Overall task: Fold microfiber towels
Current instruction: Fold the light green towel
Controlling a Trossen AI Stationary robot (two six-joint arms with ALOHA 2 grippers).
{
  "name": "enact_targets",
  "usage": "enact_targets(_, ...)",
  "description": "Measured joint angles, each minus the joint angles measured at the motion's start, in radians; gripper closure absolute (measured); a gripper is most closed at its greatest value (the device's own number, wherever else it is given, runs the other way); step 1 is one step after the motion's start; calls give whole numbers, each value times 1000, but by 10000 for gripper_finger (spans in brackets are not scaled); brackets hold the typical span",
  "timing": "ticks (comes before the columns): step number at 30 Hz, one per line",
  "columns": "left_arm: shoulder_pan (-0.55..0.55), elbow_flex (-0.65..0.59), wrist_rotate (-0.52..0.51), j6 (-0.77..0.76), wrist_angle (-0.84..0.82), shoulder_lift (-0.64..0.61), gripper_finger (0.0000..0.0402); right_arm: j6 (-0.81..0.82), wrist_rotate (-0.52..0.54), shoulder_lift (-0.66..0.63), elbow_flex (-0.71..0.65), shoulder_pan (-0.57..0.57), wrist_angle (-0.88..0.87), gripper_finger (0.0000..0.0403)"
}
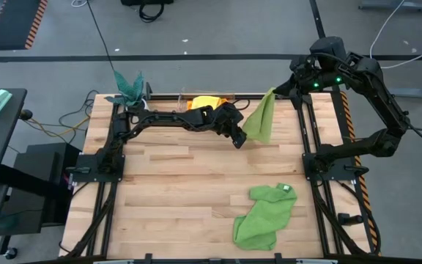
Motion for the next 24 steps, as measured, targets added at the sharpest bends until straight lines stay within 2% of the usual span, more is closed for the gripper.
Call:
enact_targets(3,-2,0,-5,0,-3,0,393,0,0,0,0,0,0,403)
enact_targets(8,-8,0,-43,3,-44,-36,395,-9,0,0,0,-4,-16,403)
enact_targets(18,-31,1,-268,58,-287,-216,398,-54,8,0,0,-30,-105,403)
enact_targets(24,-43,0,-402,54,-518,-367,398,-56,18,-18,0,-2,-245,403)
